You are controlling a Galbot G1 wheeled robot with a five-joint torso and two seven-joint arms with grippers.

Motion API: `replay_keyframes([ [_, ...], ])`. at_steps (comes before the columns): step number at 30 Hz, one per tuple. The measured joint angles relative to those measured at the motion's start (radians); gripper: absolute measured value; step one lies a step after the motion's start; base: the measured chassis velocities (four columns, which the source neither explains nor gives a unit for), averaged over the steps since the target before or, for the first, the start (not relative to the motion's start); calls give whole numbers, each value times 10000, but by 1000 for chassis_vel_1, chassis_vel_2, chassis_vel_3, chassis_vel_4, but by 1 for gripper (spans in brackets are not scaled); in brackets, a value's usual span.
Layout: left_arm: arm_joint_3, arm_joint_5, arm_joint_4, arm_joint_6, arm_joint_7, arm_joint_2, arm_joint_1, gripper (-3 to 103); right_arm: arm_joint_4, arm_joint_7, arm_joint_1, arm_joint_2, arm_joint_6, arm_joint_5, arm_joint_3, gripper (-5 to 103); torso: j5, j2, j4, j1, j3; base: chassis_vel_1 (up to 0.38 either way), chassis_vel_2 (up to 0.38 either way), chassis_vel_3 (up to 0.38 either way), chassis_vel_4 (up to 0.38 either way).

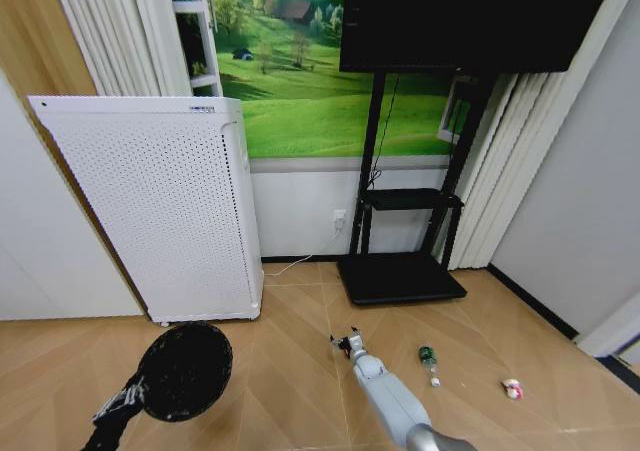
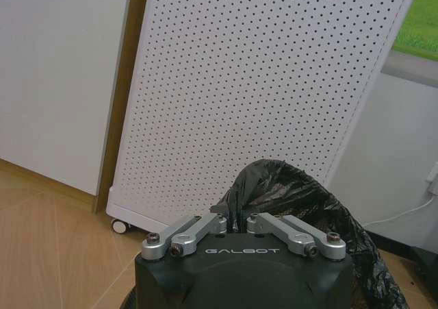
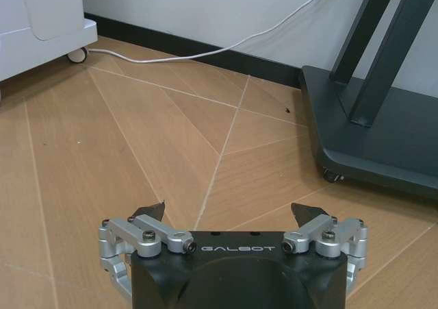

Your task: Pick up the trash bin and place the garbage on the floor into it.

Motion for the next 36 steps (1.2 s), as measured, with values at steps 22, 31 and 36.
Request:
replay_keyframes([
  [22, -105, -67, -37, -5, 5, -21, 13, 7, -62, 294, -677, -154, -524, -629, 190, 100, -2, 0, 3, -1, -1, -76, 84, 70, -62],
  [31, -112, -83, -120, -11, 0, -43, 16, 7, -127, 247, -1046, -188, -802, -768, 427, 100, -1, 0, -2, 0, 1, 16, -1, -5, 15],
  [36, -101, -83, -121, -11, -2, -42, 14, 7, -180, 143, -1119, -227, -1031, -777, 441, 100, -1, -1, -1, 1, 1, 0, 0, 0, 0],
])
